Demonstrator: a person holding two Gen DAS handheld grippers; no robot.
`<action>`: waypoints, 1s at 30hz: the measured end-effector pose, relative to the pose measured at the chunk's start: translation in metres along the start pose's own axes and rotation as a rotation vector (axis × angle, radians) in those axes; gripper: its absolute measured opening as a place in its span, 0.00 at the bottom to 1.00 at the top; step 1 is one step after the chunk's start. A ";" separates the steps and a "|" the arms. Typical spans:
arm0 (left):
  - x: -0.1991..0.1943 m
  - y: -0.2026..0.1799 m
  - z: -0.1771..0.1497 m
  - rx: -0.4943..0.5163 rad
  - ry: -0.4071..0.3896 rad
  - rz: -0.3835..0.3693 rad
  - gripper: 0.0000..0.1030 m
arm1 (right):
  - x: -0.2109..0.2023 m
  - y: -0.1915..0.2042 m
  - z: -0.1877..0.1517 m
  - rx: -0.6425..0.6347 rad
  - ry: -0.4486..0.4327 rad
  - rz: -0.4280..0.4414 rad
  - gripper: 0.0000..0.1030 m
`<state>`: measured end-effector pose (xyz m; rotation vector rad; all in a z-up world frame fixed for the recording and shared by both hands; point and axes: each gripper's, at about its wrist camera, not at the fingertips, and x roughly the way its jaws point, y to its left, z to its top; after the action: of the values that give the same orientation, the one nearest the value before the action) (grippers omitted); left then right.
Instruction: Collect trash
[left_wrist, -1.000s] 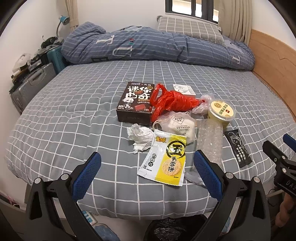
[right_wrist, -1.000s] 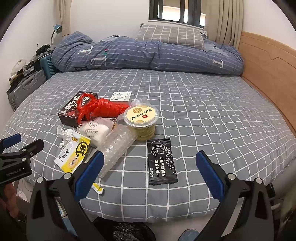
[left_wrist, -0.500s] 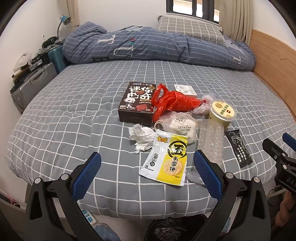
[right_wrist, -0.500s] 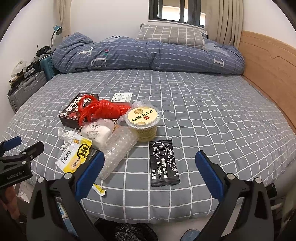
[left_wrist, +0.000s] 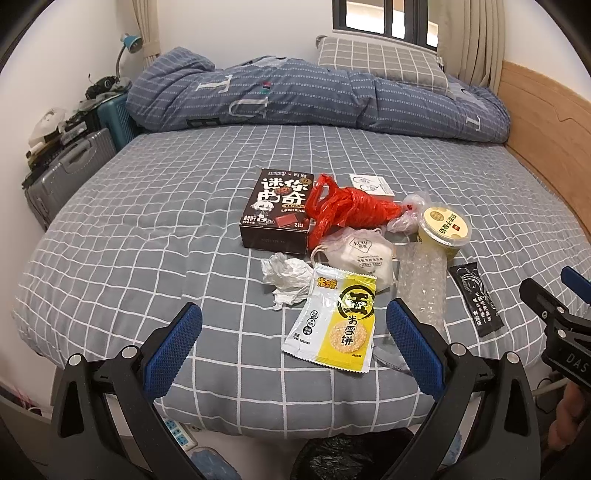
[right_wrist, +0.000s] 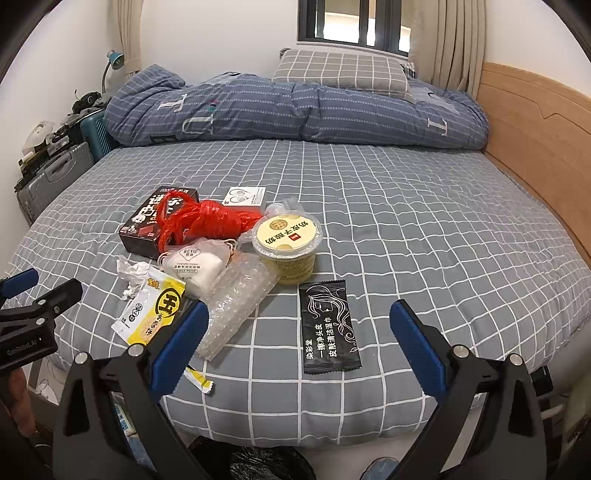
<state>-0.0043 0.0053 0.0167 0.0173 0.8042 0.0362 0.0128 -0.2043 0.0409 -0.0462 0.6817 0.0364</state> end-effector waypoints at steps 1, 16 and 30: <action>0.000 0.000 0.000 0.000 0.000 0.001 0.95 | 0.000 0.000 0.000 0.001 0.000 0.001 0.92; -0.003 0.000 0.001 0.001 -0.005 0.006 0.95 | 0.000 0.001 0.002 -0.002 -0.004 0.000 0.92; -0.002 0.000 -0.001 0.002 0.001 0.010 0.95 | 0.000 0.001 0.001 0.001 -0.004 -0.002 0.92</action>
<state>-0.0063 0.0057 0.0180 0.0236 0.8054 0.0452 0.0131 -0.2037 0.0419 -0.0455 0.6775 0.0339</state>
